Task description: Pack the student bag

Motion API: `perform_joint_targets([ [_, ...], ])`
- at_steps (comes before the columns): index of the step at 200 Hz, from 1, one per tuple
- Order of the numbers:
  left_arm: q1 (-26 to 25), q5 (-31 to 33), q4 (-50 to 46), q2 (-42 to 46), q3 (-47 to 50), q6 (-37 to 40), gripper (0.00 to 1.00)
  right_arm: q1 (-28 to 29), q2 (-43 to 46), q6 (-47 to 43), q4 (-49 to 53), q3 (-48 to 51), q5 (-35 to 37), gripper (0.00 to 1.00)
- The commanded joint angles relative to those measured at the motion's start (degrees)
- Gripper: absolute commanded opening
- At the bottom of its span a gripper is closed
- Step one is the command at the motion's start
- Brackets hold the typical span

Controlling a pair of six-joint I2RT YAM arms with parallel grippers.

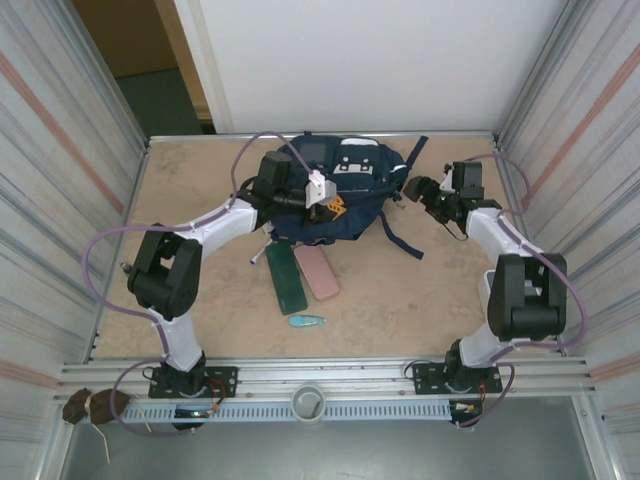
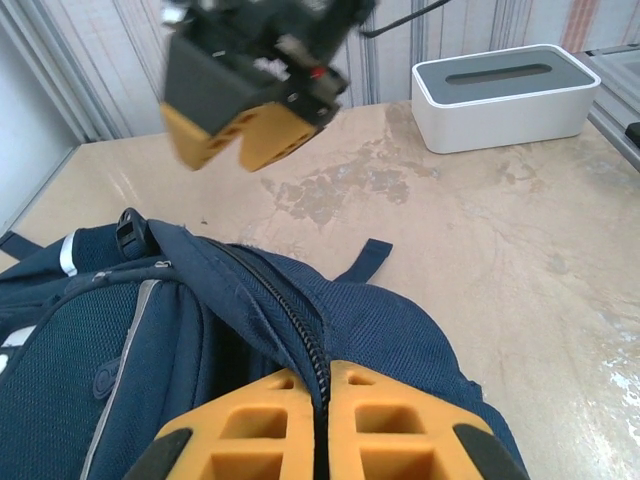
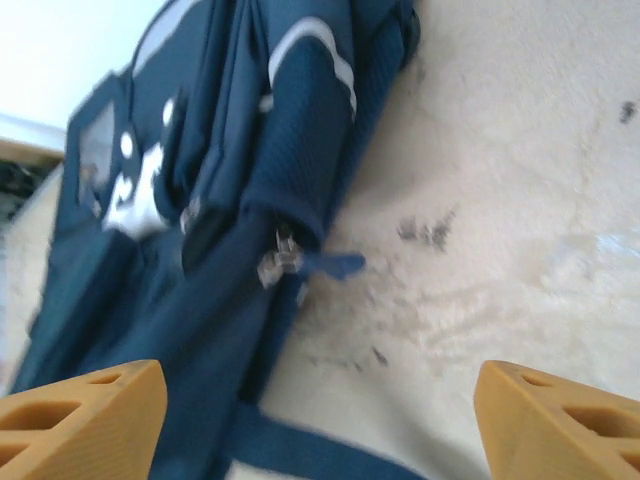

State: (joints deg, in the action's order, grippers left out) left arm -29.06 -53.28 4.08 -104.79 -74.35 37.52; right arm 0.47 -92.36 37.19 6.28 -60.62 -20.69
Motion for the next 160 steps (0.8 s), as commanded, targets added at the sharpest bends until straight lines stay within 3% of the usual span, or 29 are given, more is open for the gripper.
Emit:
perform_joint_targets([
  [1,-0.73,-2.86,1.90,1.24,-3.02,1.94,0.00,-0.47,-8.43,7.72,-4.74,-5.58,-3.45,0.82],
  [26,-1.33,-2.68,1.01,0.93,-3.16,2.58,0.00,-0.65,-19.34,12.54,-8.88,-13.98,-7.90,0.83],
  [41,-1.52,-2.04,-0.27,0.41,-3.60,3.34,0.00,-0.47,-24.49,13.67,-8.51,-18.99,-9.01,0.77],
  [50,-1.61,-1.62,-0.93,0.17,-3.87,3.77,0.00,-0.47,-26.74,14.02,-8.30,-20.69,-9.37,0.65],
  [77,-1.61,0.61,-1.72,-0.48,-4.85,4.32,0.00,-1.28,-27.40,14.09,-9.44,-19.38,-9.12,0.18],
  [98,-1.53,5.53,-3.11,-1.48,-6.81,4.62,0.00,-3.10,-22.22,12.51,-10.16,-13.42,-5.24,0.01],
  [133,-0.86,18.24,-3.08,-4.57,-10.50,4.06,0.03,-5.34,-11.19,10.44,-11.85,-1.32,1.99,0.00],
  [160,1.14,26.85,-1.30,-7.18,-12.49,-0.75,0.06,-4.24,-7.14,9.99,-12.82,4.19,3.24,0.00],
])
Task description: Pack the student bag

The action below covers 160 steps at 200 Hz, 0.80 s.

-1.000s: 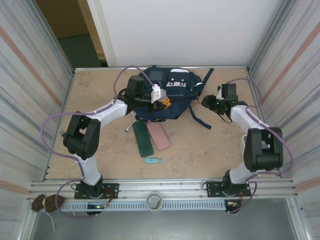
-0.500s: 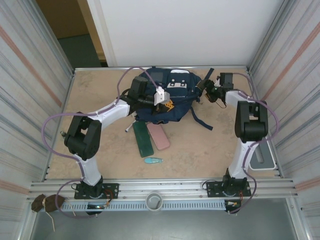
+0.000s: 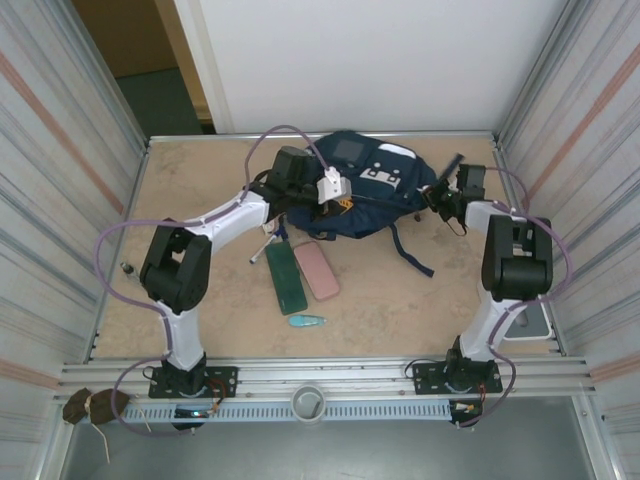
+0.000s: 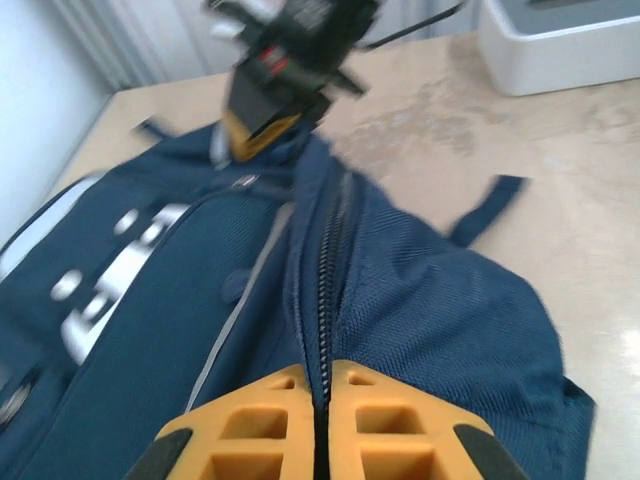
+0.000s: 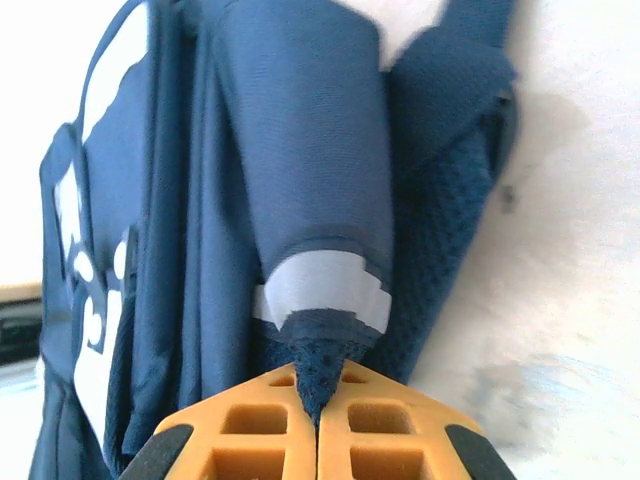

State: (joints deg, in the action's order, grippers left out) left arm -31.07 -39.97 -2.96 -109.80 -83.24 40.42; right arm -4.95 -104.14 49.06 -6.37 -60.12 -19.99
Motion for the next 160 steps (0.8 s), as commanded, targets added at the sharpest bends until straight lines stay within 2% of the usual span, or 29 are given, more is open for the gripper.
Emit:
perform_joint_targets([
  [1,3.27,13.75,5.80,-2.22,-3.59,-3.89,0.06,1.31,4.73,-1.92,-0.19,3.87,2.61,0.00],
  [35,6.35,23.09,7.53,-4.38,-3.34,-10.33,0.14,5.94,6.52,-2.75,-0.63,8.51,4.53,0.01],
  [62,7.94,26.85,7.16,-5.61,-2.67,-14.89,0.19,9.90,6.94,-3.18,-0.21,10.55,5.60,0.05],
  [88,9.21,35.04,3.70,-7.11,-4.61,-21.68,0.24,13.68,8.28,-5.03,1.76,11.43,4.02,0.17],
  [110,10.36,42.03,-1.73,-6.40,-7.05,-29.61,0.36,15.47,11.91,-9.19,6.52,11.34,3.12,0.30],
  [132,10.55,43.22,-5.38,-2.51,-4.89,-36.66,0.50,15.67,17.97,-13.22,12.51,11.42,7.01,0.40],
  [146,9.88,43.22,-4.28,1.08,-0.63,-40.30,0.59,15.93,20.62,-14.78,13.74,11.13,8.68,0.42],
  [160,8.58,43.39,-2.15,4.64,3.81,-44.48,0.62,16.44,20.88,-15.92,13.27,9.72,8.25,0.42],
])
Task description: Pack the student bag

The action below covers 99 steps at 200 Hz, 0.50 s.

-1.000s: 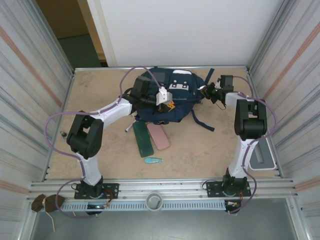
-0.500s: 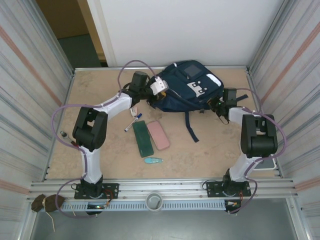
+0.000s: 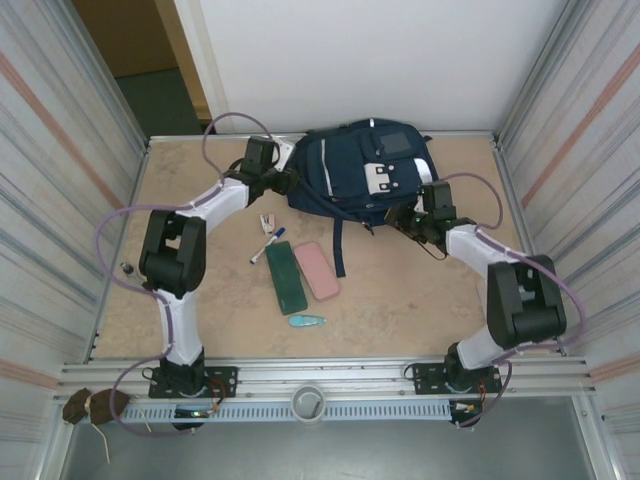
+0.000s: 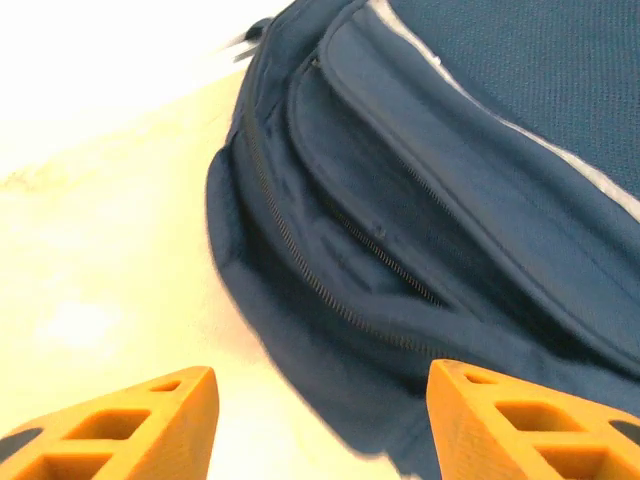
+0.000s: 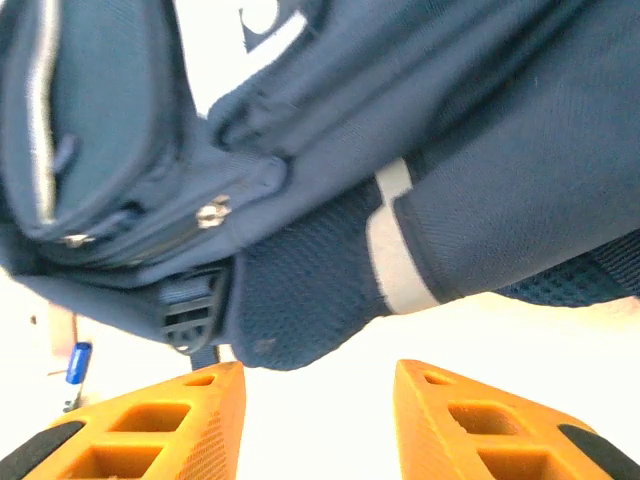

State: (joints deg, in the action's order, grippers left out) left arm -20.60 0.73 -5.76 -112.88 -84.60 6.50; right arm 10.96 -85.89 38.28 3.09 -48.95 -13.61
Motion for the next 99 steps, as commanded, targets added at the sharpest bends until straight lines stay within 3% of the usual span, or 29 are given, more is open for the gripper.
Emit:
perform_joint_targets([
  [1,-2.07,2.65,0.87,7.96,5.46,-10.86,0.62,0.54,2.51,-5.19,3.65,-1.56,1.80,0.42],
  [33,-7.98,-2.87,4.57,10.17,9.61,-18.32,0.63,0.78,-5.42,-5.59,2.19,-8.09,0.63,0.34],
  [62,-14.54,-0.86,4.11,8.00,7.80,-19.39,0.63,0.46,-11.28,-5.14,0.29,-9.32,1.72,0.24],
  [99,-19.68,1.81,-0.84,1.89,0.68,-18.34,0.62,0.32,-12.78,-0.59,-4.59,-2.08,-0.33,0.18],
])
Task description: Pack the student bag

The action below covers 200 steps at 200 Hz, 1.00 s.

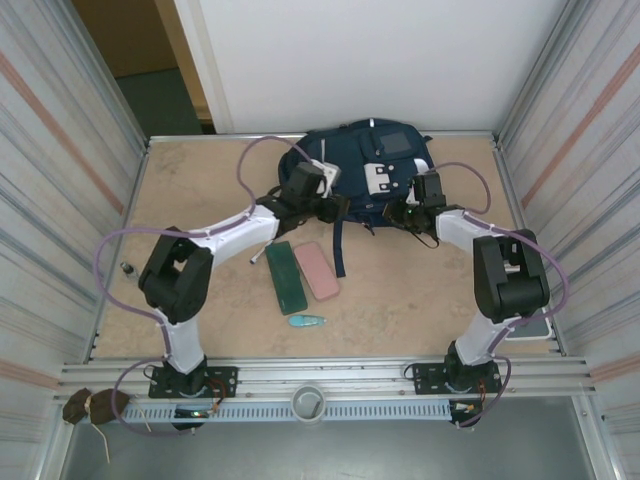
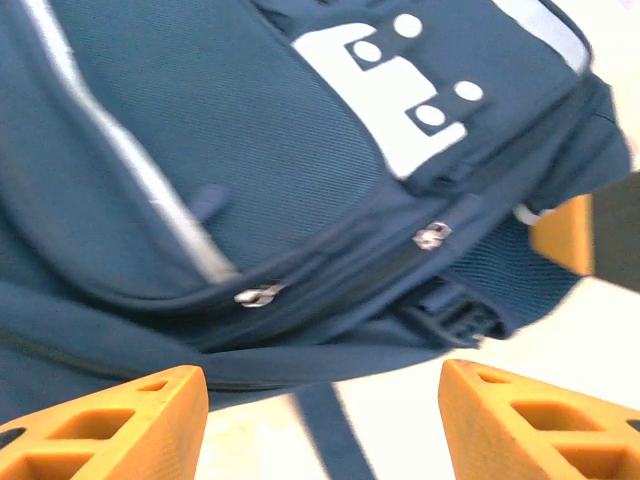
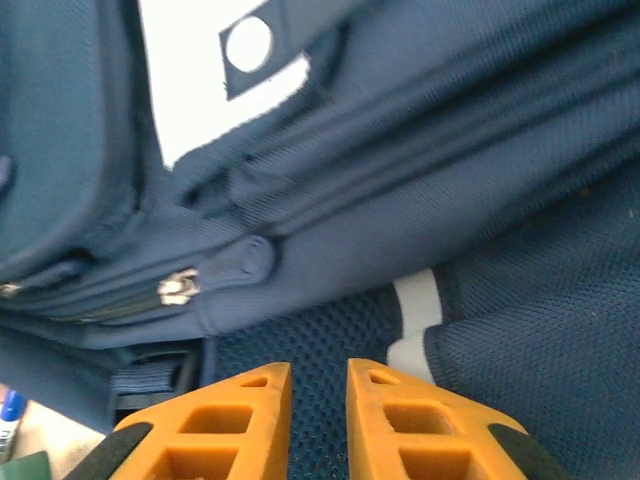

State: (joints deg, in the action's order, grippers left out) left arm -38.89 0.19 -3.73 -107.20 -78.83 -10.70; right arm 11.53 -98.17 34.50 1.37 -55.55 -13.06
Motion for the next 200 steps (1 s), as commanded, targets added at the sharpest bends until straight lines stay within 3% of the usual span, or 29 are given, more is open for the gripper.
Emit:
perform_joint_targets([
  [1,-1.46,2.36,-3.00,-3.98,-5.32,-1.06,0.62,-0.26,-0.47,3.33,-3.12,4.81,-1.07,0.18],
  [69,-5.74,6.07,-9.59,-15.88,-18.72,1.21,0.53,-0.41,2.40,13.60,-20.32,17.48,-7.72,0.10],
  [116,-7.69,11.67,-15.46,-23.96,-30.11,1.93,0.55,-0.95,1.57,16.30,-26.76,20.80,-8.75,0.08],
  [150,-7.75,13.28,-16.74,-27.72,-36.30,0.99,0.55,-3.23,6.66,14.25,-24.54,21.89,-9.97,0.10],
  [200,-8.13,16.44,-17.63,-31.74,-42.06,0.20,0.56,-6.84,12.74,12.80,-17.83,19.49,-6.58,0.23],
])
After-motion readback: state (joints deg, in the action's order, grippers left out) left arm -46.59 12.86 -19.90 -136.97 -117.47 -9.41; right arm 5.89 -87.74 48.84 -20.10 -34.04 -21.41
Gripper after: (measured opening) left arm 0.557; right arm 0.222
